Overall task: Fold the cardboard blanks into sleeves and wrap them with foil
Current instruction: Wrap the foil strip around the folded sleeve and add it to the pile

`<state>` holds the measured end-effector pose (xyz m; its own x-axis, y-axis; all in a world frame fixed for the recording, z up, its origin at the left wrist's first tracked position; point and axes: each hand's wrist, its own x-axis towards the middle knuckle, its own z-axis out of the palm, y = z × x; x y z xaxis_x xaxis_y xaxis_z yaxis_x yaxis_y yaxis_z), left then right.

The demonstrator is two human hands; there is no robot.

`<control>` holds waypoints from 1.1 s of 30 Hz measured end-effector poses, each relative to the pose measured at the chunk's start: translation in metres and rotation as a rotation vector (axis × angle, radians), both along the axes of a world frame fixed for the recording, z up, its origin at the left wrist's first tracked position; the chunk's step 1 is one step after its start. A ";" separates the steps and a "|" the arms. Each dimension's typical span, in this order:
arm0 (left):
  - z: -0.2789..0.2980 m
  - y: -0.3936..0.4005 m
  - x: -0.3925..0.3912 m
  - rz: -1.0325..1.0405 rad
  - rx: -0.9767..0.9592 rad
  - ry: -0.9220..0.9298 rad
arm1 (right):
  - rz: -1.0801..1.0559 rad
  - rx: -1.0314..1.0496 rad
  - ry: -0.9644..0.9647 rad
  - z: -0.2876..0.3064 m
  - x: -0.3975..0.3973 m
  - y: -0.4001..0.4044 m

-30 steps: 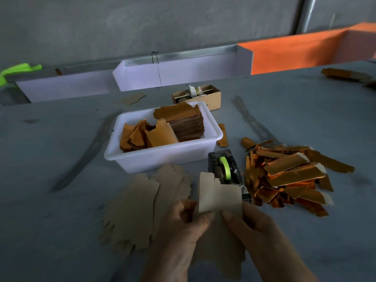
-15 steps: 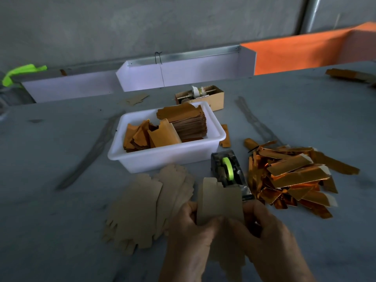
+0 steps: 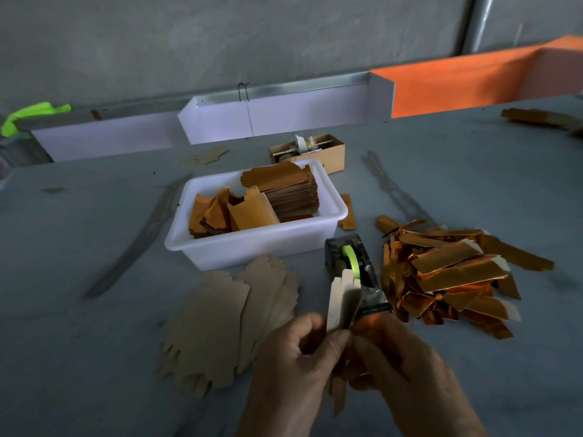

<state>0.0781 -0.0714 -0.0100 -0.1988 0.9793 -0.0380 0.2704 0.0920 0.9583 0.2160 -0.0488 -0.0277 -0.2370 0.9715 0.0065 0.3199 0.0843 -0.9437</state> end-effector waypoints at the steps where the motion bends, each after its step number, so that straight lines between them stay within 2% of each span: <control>1: 0.000 -0.001 0.000 0.010 0.012 0.036 | 0.013 -0.003 -0.016 0.001 0.001 0.000; 4: 0.000 -0.004 0.006 0.010 0.039 0.183 | 0.007 0.014 -0.133 0.003 0.003 0.002; 6: 0.000 -0.005 0.010 0.009 0.054 0.229 | -0.068 0.023 -0.139 0.003 0.002 0.003; 8: -0.001 -0.003 0.010 -0.003 0.019 0.178 | -0.131 -0.076 -0.033 0.005 0.002 0.004; 12: -0.002 -0.001 0.009 -0.037 -0.065 0.058 | -0.017 -0.337 0.178 0.008 0.003 0.007; 20: -0.008 0.000 0.015 0.139 -0.054 0.079 | -0.114 -0.312 0.214 0.008 0.000 0.006; 25: -0.009 -0.003 0.016 0.185 -0.061 0.173 | -0.208 -0.234 0.154 0.002 -0.004 0.007; 28: -0.007 -0.005 0.022 0.194 0.060 0.374 | -0.243 -0.261 0.196 0.000 -0.005 0.008; 30: -0.006 -0.005 0.032 0.116 0.126 0.681 | -0.228 -0.292 0.249 0.000 -0.006 0.010; 33: -0.011 -0.005 0.045 0.095 0.278 0.970 | -0.197 -0.338 0.328 0.002 -0.005 0.012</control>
<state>0.1231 -0.0764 -0.0208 -0.1002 0.9075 0.4079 0.9468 -0.0391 0.3195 0.2113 -0.0372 -0.0254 -0.0871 0.9581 -0.2727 -0.0189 -0.2753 -0.9612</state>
